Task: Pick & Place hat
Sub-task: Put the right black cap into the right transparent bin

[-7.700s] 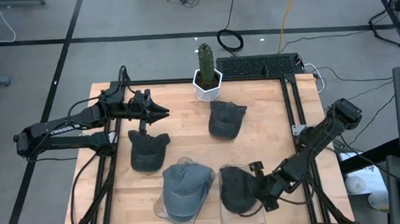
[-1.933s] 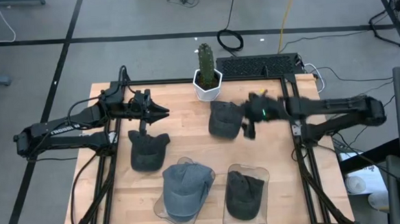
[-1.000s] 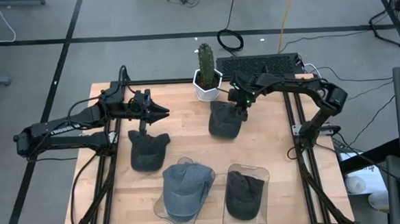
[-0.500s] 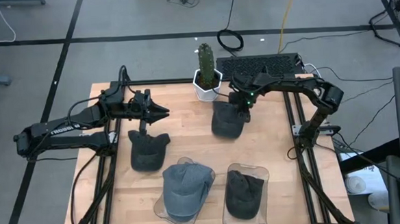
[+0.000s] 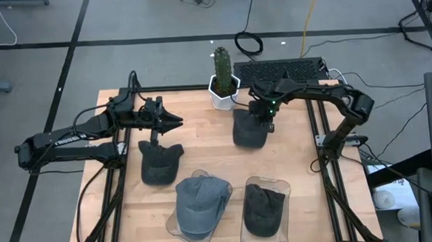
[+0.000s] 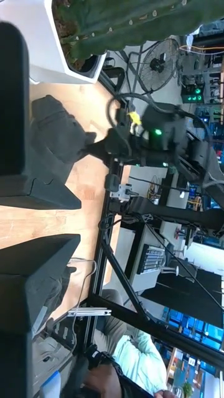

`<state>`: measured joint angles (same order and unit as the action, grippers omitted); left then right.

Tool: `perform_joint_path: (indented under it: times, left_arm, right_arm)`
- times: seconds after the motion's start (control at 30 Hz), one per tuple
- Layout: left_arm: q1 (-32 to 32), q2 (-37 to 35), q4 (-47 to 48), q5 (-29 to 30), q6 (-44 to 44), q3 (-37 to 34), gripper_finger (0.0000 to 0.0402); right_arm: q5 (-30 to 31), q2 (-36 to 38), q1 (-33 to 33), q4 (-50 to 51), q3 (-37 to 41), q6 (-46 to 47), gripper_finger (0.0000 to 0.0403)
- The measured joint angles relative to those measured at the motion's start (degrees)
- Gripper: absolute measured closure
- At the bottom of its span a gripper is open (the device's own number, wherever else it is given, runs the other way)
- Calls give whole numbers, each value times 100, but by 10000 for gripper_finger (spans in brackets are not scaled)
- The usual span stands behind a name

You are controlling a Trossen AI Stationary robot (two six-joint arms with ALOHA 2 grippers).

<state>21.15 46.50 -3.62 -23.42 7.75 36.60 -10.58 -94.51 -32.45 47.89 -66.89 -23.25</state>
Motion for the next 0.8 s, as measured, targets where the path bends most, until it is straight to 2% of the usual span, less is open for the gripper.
perform_joint_path:
  times: [0.1, 0.4, 0.8]
  left_arm:
    - [-2, -2, 0, 0, 0, 0, 320]
    - [-1, 0, 0, 0, 1, 0, 320]
    - [0, 0, 0, -1, 1, 0, 320]
  right_arm:
    - [207, 344, 89, -4, 0, 1, 402]
    - [185, 1830, 518, -112, 0, 475, 402]
    - [198, 3539, 1578, -392, 0, 1560, 403]
